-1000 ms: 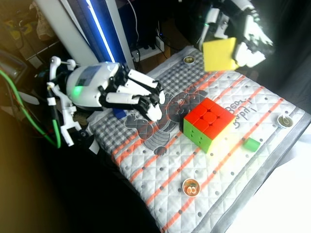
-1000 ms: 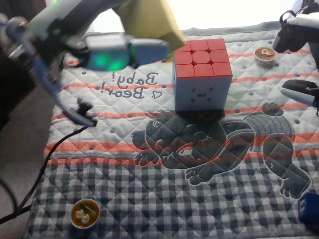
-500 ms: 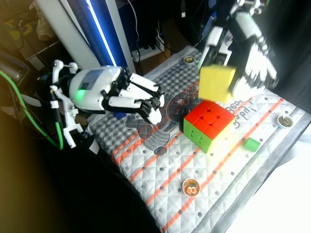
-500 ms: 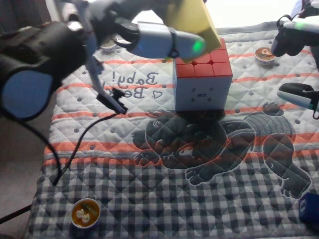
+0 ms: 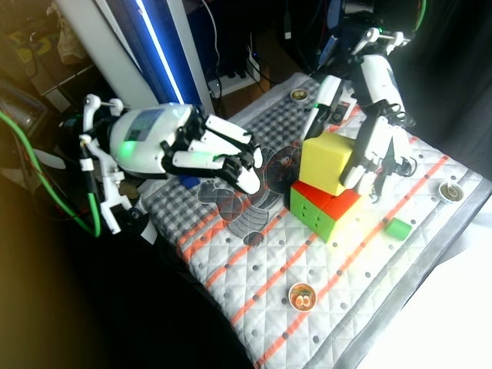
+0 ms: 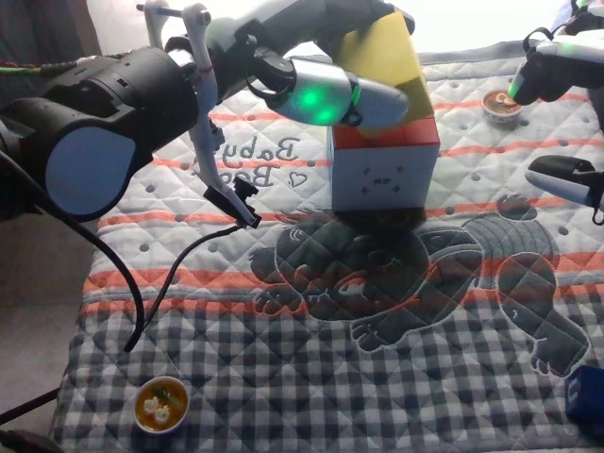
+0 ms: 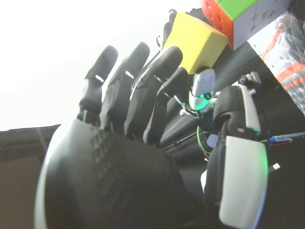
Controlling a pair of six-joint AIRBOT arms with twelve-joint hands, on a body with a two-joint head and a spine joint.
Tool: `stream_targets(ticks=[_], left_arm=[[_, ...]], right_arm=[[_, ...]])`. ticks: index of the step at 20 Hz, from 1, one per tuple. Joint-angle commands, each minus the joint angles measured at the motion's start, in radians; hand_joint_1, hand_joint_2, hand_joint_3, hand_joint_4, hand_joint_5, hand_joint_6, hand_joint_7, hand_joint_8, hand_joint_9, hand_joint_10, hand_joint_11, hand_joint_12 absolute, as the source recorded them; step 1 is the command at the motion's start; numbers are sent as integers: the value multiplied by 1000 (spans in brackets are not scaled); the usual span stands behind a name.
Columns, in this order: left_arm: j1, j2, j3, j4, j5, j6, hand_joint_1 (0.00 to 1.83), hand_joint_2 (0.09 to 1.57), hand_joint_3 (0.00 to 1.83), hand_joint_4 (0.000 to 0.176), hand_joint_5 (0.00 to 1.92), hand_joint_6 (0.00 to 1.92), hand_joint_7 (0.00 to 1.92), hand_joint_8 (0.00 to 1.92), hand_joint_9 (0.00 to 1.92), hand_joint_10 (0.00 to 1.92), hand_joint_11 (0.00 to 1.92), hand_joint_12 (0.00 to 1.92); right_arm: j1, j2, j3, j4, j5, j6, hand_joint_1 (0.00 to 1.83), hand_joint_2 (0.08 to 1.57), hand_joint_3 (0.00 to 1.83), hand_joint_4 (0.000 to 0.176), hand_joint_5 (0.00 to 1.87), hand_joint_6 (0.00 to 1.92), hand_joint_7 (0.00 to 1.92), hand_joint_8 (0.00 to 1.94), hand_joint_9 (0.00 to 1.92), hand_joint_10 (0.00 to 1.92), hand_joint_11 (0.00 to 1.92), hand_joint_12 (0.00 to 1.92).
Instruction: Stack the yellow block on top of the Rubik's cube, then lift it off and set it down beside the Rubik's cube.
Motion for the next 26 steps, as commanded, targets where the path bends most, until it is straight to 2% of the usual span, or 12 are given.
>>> stream_targets(ticks=[1,3,4,13,14,15,16,17,18,20,23,26], left_arm=[[-13,-2,7,-1,104,-5,669,1116,0,37,363,148,301,0,16,536,0,1224],[-13,-6,15,-7,98,-5,587,1053,0,130,237,11,223,3,5,542,0,1261],[-12,-7,18,-10,94,-5,566,1031,0,149,230,5,198,2,0,515,0,1266],[7,19,-12,-28,151,-5,588,921,0,154,239,3,251,9,0,579,0,1358],[12,36,-33,-29,184,-5,663,935,0,141,208,0,122,1,0,260,0,1149],[17,48,-48,-31,212,-6,681,975,6,86,180,0,65,0,0,72,0,994],[30,70,-80,-30,263,-6,649,989,4,69,141,0,74,3,52,71,0,1128],[34,78,-91,-29,282,-6,573,984,1,78,160,0,195,3,78,431,0,1499],[47,100,-119,-26,325,-6,487,983,0,136,112,0,162,0,15,590,0,1586],[68,133,-160,-24,395,-6,239,992,2,168,6,0,73,5,0,669,0,1562],[123,188,-216,-28,526,-47,2,1111,13,172,23,6,200,58,0,749,0,1337],[204,231,-247,-26,663,-173,53,1200,7,140,117,14,274,58,22,799,0,1582]], right_arm=[[12,-1,3,-7,125,-1,923,1043,61,0,585,943,759,752,385,904,0,1177],[12,-1,4,-6,125,-1,932,1052,49,0,590,962,762,790,402,992,0,1223],[12,-1,4,-6,125,-1,944,1049,43,0,597,977,763,819,426,1014,0,1248],[16,-1,4,-4,126,-1,923,1060,31,0,553,948,741,790,385,1005,0,1287],[20,-1,5,-4,131,-1,931,1067,29,0,480,922,626,865,353,1110,0,1465],[23,-2,5,-4,135,-1,958,1064,27,0,345,889,432,871,225,1202,0,1600],[35,-8,9,-4,136,-1,948,1065,27,0,246,858,306,830,117,1181,0,1633],[39,-12,11,-4,136,-1,899,1035,14,0,118,818,181,667,23,1027,0,1564],[51,-21,18,-4,136,-1,864,1015,5,0,63,740,147,496,4,868,0,1499],[68,-32,31,-2,135,1,855,958,0,0,58,549,147,242,0,649,0,1437],[119,-60,71,0,101,34,731,894,0,0,0,304,14,31,0,151,0,1159],[187,-103,126,-5,27,61,691,890,0,0,15,65,0,0,9,4,0,714]])
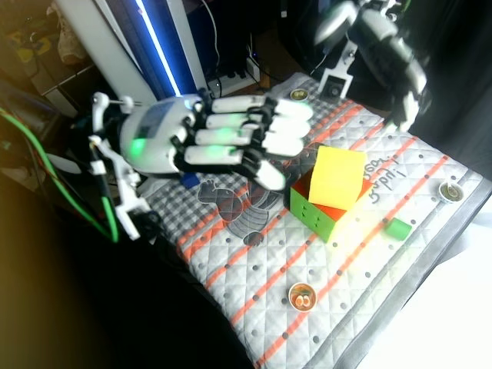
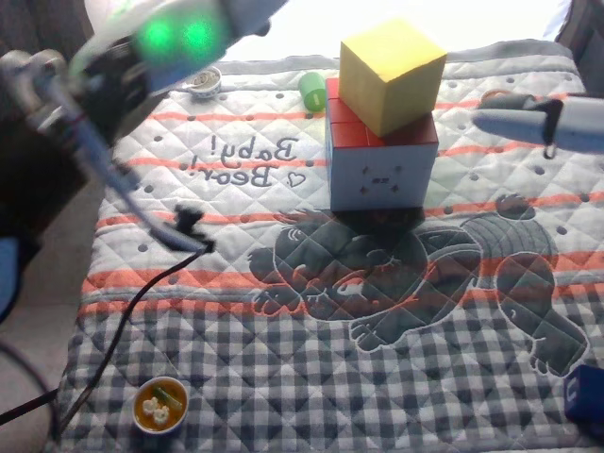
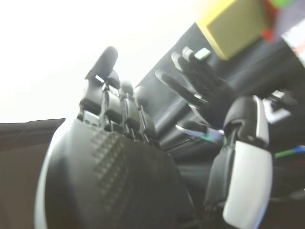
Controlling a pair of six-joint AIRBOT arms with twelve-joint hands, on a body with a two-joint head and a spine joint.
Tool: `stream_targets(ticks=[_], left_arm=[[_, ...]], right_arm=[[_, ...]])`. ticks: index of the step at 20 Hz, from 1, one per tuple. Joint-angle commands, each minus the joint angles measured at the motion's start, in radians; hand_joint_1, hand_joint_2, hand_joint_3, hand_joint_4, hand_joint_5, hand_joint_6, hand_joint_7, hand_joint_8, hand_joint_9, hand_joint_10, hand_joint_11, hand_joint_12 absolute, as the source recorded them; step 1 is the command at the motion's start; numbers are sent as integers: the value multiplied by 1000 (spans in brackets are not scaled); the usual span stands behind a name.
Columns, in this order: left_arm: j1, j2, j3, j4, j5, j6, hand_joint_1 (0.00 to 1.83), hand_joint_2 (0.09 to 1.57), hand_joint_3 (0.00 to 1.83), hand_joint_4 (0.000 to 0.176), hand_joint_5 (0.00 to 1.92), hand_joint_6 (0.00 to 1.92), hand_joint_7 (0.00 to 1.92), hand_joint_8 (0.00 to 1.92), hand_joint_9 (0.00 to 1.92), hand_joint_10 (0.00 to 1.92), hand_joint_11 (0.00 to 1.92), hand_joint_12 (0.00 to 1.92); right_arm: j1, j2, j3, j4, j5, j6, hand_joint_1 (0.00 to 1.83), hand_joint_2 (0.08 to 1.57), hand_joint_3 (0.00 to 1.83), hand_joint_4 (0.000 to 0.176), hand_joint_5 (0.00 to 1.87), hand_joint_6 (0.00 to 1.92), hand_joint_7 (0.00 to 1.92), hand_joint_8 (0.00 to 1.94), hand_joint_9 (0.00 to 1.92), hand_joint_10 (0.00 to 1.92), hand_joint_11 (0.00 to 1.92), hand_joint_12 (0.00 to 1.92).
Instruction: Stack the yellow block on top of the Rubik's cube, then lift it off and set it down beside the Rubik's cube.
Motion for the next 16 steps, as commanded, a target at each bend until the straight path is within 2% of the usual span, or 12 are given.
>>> stream_targets(ticks=[1,2,3,4,5,8,9,11,12,14,15,16], left_arm=[[4,15,-16,18,187,-11,108,1223,5,114,168,19,324,71,50,880,0,1682],[21,28,-31,15,209,-11,108,1223,5,114,168,19,324,71,50,880,0,1682],[47,48,-54,10,240,-11,103,1226,4,92,171,16,330,71,61,896,0,1701],[79,68,-77,-2,270,-11,137,1232,2,55,233,26,395,73,176,805,78,1633],[106,81,-96,-16,298,-11,152,1254,6,45,238,21,400,64,187,772,65,1650],[151,94,-122,-38,339,-11,188,1289,3,45,235,13,359,40,93,866,3,1730],[162,97,-129,-45,347,-11,192,1311,5,40,236,12,379,49,102,897,0,1681],[183,101,-138,-64,365,-11,215,1323,7,38,252,17,406,63,127,907,0,1704],[198,104,-145,-74,377,-11,225,1322,3,26,256,17,413,69,145,880,0,1716],[212,109,-153,-83,391,-11,266,1265,0,25,258,12,427,73,182,822,0,1728],[216,109,-156,-87,395,-11,267,1286,2,26,287,21,437,74,207,833,0,1697],[218,108,-158,-89,399,-11,267,1286,2,26,287,21,437,74,207,833,0,1697]], right_arm=[[24,-8,10,-17,74,5,686,896,0,0,2,40,0,0,3,2,0,703],[36,-15,19,-18,59,8,686,896,0,0,2,40,0,0,3,2,0,703],[59,-30,34,-18,31,12,664,876,0,0,4,8,0,0,4,2,0,763],[80,-50,53,-18,5,17,649,836,0,0,42,15,16,5,51,24,0,892],[104,-73,74,-20,-19,22,629,827,0,0,56,18,39,12,85,41,0,967],[149,-108,106,-31,-77,23,681,869,0,0,84,24,96,23,139,66,0,1054],[162,-119,118,-31,-97,23,800,899,0,0,121,35,140,31,203,97,0,1152],[185,-149,147,-31,-144,23,798,902,0,0,166,51,199,44,254,118,0,1182],[198,-170,166,-31,-174,23,788,897,0,0,171,47,220,39,268,124,0,1169],[219,-201,196,-31,-222,23,833,919,0,0,152,31,187,13,193,91,0,908],[228,-218,214,-31,-249,23,788,898,0,0,128,16,176,6,174,82,0,759],[234,-231,227,-31,-272,24,788,898,0,0,128,16,176,6,174,82,0,759]])
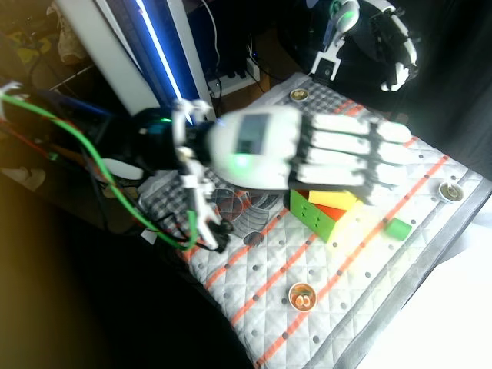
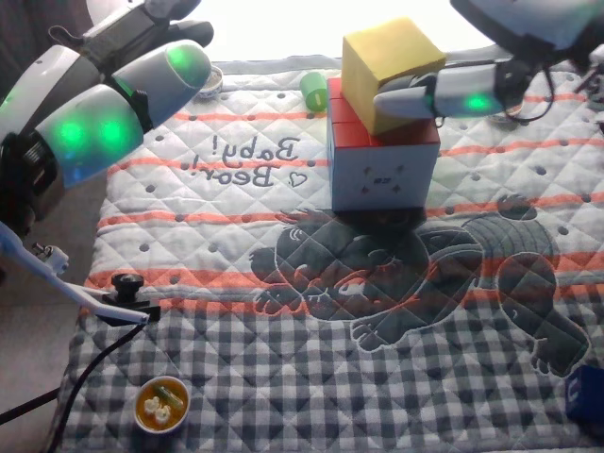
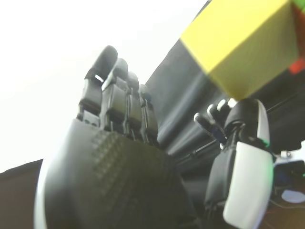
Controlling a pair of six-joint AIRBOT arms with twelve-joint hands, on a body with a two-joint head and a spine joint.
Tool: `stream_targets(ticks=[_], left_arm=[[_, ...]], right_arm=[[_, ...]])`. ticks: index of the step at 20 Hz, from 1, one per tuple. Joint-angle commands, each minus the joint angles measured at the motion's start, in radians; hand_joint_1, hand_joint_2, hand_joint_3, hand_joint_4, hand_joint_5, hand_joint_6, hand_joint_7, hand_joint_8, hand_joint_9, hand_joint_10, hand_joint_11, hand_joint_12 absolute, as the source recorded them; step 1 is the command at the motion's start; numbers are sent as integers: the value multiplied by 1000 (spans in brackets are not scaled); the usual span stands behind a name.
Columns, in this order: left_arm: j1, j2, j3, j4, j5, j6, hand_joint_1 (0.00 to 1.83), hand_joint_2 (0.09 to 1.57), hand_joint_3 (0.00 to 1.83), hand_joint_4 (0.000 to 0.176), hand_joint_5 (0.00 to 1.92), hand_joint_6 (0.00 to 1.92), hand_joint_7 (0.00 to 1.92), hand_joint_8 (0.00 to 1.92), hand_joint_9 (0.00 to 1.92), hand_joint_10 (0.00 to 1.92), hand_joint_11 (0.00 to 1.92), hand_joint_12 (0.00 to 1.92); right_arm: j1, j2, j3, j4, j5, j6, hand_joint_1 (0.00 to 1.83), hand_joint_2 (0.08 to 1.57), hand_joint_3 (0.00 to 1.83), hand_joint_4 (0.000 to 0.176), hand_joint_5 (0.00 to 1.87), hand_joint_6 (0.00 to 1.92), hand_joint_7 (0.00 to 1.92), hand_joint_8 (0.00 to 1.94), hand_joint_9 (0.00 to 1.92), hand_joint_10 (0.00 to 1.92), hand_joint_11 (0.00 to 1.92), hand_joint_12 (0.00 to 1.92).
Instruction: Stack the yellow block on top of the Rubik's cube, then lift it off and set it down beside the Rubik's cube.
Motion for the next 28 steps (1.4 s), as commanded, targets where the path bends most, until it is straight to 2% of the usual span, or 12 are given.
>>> stream_targets(ticks=[1,4,7,12,13,14,15,16,17,21,25,28], left_arm=[[-6,5,-2,36,136,-8,317,1291,0,21,325,31,458,89,209,870,0,1653],[-1,4,-6,33,143,-9,340,1302,0,35,322,23,452,92,217,843,14,1686],[3,3,-10,32,148,-9,504,1330,1,56,364,26,467,106,254,767,5,1522],[8,3,-16,33,160,-11,653,1361,4,65,383,8,460,51,295,564,1,1389],[9,3,-16,33,161,-12,652,1366,3,57,377,5,456,46,285,557,0,1368],[10,3,-16,33,162,-13,664,1373,0,56,386,5,465,37,300,526,0,1363],[11,3,-17,33,163,-15,664,1373,0,56,386,5,465,37,300,526,0,1363],[15,3,-17,32,167,-19,664,1374,0,55,385,3,466,35,302,517,0,1362],[18,3,-17,30,171,-23,676,1393,3,36,390,4,475,32,310,505,0,1346],[26,4,-18,25,178,-28,718,1392,0,53,381,2,469,23,294,480,0,1342],[33,8,-22,21,184,-28,720,1399,1,14,391,5,492,27,294,570,0,1397],[45,16,-30,12,199,-28,709,1399,0,8,397,6,503,32,262,670,0,1411]], right_arm=[[20,-5,10,-6,87,0,684,839,0,0,136,9,186,3,188,71,0,797],[20,-21,25,-6,54,2,641,851,0,0,140,5,204,5,224,68,0,1145],[20,-35,38,-7,21,2,621,901,0,0,138,7,186,6,177,32,0,957],[20,-37,43,-7,4,2,735,1069,3,0,431,3,543,32,432,384,0,1612],[20,-38,44,-7,3,3,986,1149,5,0,776,140,706,109,243,995,0,1763],[20,-38,44,-7,3,3,1095,1174,21,0,820,982,750,172,214,1185,0,1861],[20,-38,44,-7,3,5,1095,1174,21,0,820,982,750,172,214,1185,0,1861],[20,-38,47,-7,3,13,1160,1223,16,0,846,1157,660,1239,253,1358,11,1909],[20,-38,51,-7,4,27,1168,1255,3,0,751,1250,706,1556,428,1674,267,1921],[22,-38,58,-6,10,53,1196,1252,1,0,797,1163,682,1628,451,1730,266,1921],[25,-9,26,-6,73,58,1179,1237,1,0,857,1181,664,1529,394,1647,132,1921],[16,40,-39,-16,162,58,1218,1220,0,0,813,1097,793,1543,659,1800,584,1921]])
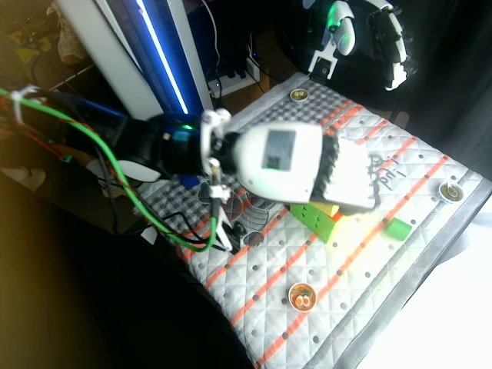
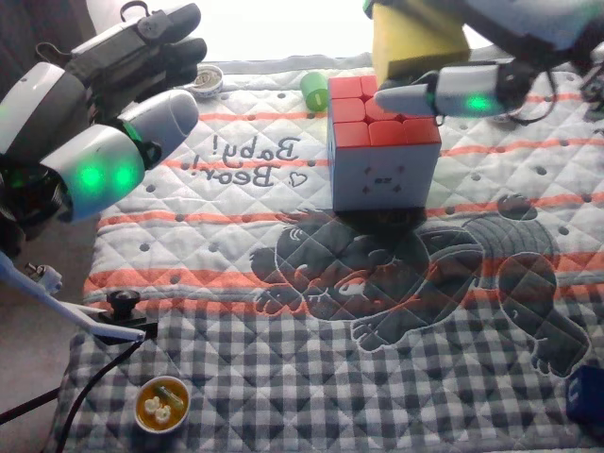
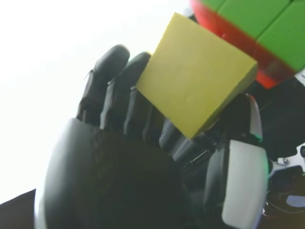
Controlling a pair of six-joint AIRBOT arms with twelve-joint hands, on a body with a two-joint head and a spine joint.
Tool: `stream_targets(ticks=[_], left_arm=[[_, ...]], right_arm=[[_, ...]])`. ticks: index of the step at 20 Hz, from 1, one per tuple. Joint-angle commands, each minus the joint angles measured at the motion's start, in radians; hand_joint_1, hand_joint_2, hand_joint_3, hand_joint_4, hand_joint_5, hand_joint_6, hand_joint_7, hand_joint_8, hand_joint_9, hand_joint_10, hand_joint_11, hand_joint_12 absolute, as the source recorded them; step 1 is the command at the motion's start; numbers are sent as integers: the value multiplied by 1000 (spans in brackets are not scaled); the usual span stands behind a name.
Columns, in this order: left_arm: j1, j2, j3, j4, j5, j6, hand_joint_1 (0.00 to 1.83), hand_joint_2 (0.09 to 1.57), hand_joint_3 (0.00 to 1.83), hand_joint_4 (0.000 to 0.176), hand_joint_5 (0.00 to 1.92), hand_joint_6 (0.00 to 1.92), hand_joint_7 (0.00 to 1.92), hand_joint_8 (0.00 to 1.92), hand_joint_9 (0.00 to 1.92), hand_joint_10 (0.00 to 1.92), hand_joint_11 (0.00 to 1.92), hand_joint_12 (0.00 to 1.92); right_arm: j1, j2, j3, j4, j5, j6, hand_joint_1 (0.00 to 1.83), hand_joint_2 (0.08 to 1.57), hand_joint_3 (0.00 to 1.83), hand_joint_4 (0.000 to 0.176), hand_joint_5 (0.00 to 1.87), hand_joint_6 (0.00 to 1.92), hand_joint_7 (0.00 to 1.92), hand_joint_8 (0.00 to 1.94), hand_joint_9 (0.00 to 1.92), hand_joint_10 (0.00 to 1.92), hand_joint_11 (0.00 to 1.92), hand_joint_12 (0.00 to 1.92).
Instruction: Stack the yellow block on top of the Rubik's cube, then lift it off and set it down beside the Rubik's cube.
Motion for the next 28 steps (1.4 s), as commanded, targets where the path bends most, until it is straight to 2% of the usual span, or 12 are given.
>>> stream_targets(ticks=[1,3,7,9,11,13,14,15,16,21,24,28], left_arm=[[-2,13,-5,25,138,-8,692,1405,2,0,393,4,499,31,253,674,0,1416],[12,20,-12,16,153,-8,682,1400,0,0,399,7,495,29,255,675,0,1417],[35,31,-24,3,178,-8,728,1393,0,0,399,6,499,30,242,682,0,1398],[51,39,-33,-5,195,-8,745,1397,0,0,412,11,515,37,253,687,0,1361],[62,43,-38,-12,209,-8,724,1400,1,0,407,9,516,36,261,679,0,1362],[69,45,-41,-17,215,-8,751,1375,0,15,436,22,542,48,275,695,0,1395],[72,46,-43,-20,216,-8,734,1376,0,25,434,21,530,42,266,693,0,1378],[74,46,-43,-21,217,-8,731,1370,0,32,443,25,537,46,275,703,0,1405],[74,46,-44,-22,217,-8,693,1363,0,26,431,20,529,42,273,710,0,1413],[74,45,-44,-22,217,-8,732,1356,0,13,429,19,524,53,206,834,0,1389],[74,45,-44,-25,217,-8,723,1349,0,16,420,15,518,58,210,817,0,1387],[75,44,-44,-31,216,-8,730,1346,0,9,430,25,499,124,208,842,0,1418]], right_arm=[[0,12,-9,-5,175,2,1224,1216,0,0,815,1082,812,1541,721,1829,687,1921],[-33,56,-55,-24,232,2,1212,1236,2,0,793,1060,760,1652,861,1903,910,1921],[-114,130,-139,-72,296,2,1190,1212,0,0,878,1103,756,1495,559,1731,486,1921],[-158,163,-175,-96,301,2,1208,1192,0,0,875,1058,849,1426,748,1717,651,1921],[-199,196,-208,-108,305,2,1142,1175,0,0,871,1184,1036,1904,1115,1913,1163,1921],[-246,209,-230,-113,306,2,1150,1169,0,0,878,1175,1054,1940,1249,1921,1374,1921],[-273,211,-239,-113,306,2,1208,1188,21,0,843,1105,857,1613,843,1805,841,1921],[-298,211,-245,-113,306,2,1221,1201,27,0,851,1023,778,1627,772,1898,793,1921],[-317,211,-248,-112,305,3,1205,1183,21,0,870,1107,815,1431,721,1672,627,1916],[-456,198,-227,-102,272,109,1212,1150,55,0,798,1215,942,1225,811,1423,571,1810],[-481,177,-227,-99,224,110,1212,1222,11,0,714,1266,820,1422,573,1519,379,1904],[-494,173,-232,-92,214,109,961,946,0,0,251,1078,117,1292,37,1507,10,1784]])
